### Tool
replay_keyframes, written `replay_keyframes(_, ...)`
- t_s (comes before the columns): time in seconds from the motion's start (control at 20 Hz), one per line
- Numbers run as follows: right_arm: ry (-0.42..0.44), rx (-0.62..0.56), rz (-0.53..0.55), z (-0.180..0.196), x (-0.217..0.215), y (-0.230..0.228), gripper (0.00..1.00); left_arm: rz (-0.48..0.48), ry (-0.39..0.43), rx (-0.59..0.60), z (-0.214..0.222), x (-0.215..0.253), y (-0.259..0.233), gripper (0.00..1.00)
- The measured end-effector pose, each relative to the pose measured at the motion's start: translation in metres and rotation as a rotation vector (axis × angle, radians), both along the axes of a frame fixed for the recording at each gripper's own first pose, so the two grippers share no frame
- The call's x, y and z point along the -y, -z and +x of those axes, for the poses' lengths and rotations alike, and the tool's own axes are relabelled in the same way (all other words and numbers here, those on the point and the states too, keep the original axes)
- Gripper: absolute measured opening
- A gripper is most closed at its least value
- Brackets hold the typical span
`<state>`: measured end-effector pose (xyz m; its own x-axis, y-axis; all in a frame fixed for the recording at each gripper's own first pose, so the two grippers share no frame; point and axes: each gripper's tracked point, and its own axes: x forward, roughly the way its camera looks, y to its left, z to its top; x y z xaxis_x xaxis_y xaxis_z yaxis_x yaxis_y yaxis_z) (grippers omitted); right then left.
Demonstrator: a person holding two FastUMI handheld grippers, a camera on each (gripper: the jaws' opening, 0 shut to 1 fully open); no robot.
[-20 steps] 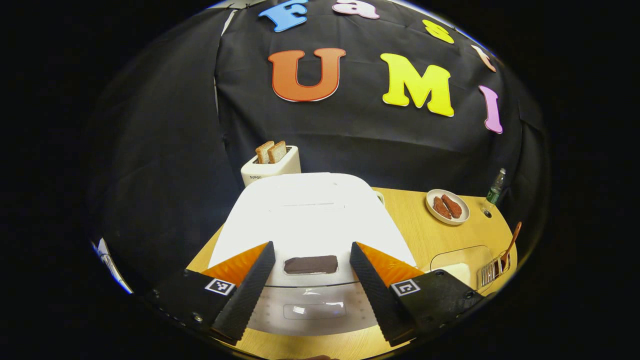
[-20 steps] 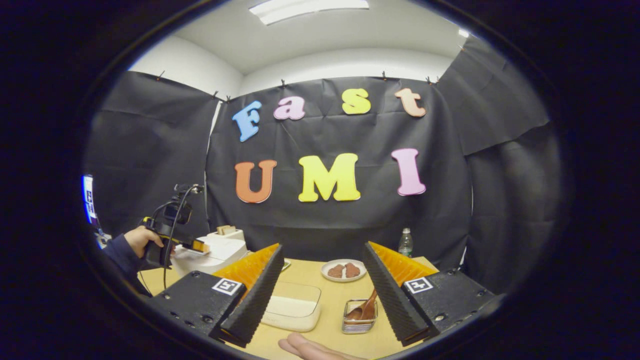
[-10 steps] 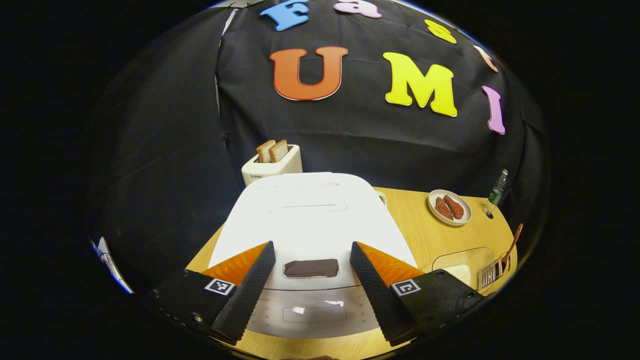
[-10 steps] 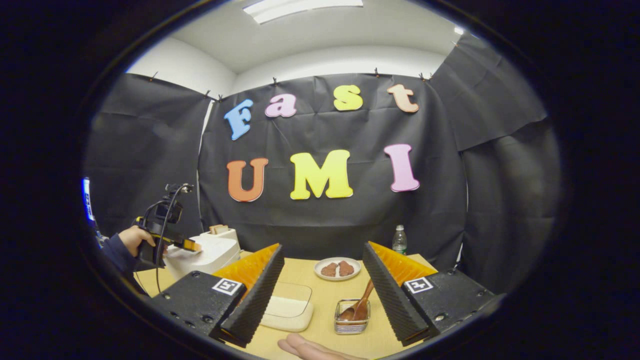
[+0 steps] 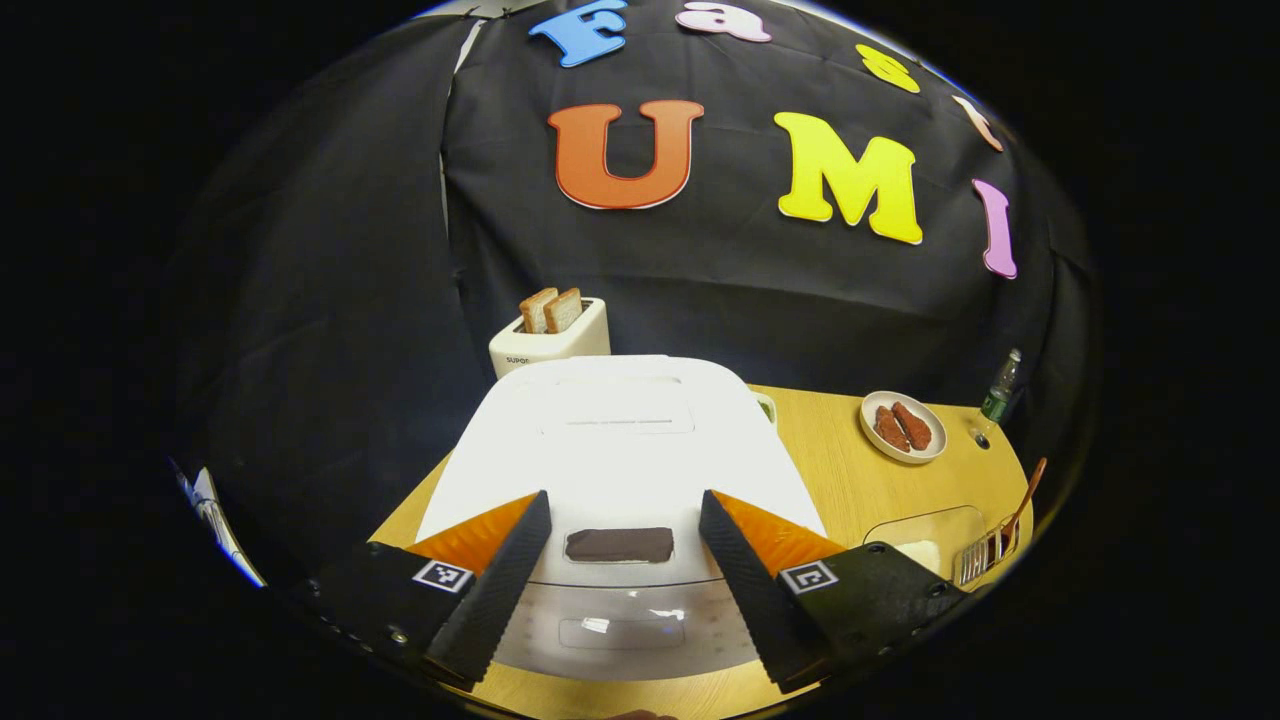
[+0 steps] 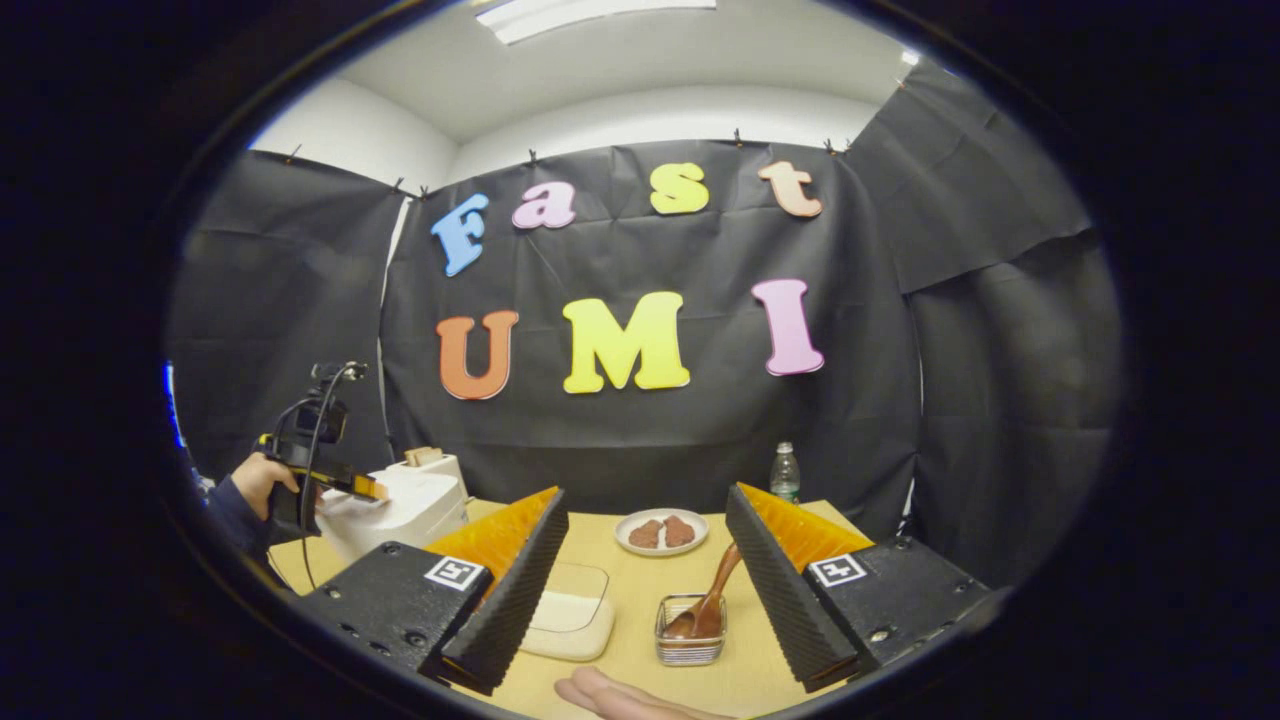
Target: Close the left gripper, press the button to open the rice cooker; take a wooden spoon from the chopstick holder with the right hand, scoop a spoonful of rice and pour it into the rice cooker, then put the wooden spoon back into the chopstick holder.
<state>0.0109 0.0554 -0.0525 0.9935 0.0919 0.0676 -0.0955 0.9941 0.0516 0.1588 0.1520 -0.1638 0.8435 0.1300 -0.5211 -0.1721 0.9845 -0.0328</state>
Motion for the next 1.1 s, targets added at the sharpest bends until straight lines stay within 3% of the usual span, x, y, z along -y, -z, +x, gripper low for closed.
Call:
replay_keyframes(0.25, 0.024, 0.015, -0.003, -0.002, 0.007, -0.004, 1.00, -0.007, 0.015, 0.033, -0.017, 0.013, -0.024, 0.95)
replay_keyframes(0.65, 0.065, 0.030, 0.010, 0.000, 0.020, -0.015, 1.00, -0.027, 0.074, 0.199, -0.063, 0.055, -0.096, 0.94)
replay_keyframes(1.1, 0.138, 0.061, 0.012, -0.007, 0.050, -0.031, 0.99, 0.071, 0.170, 0.455, -0.132, 0.126, -0.165, 0.94)
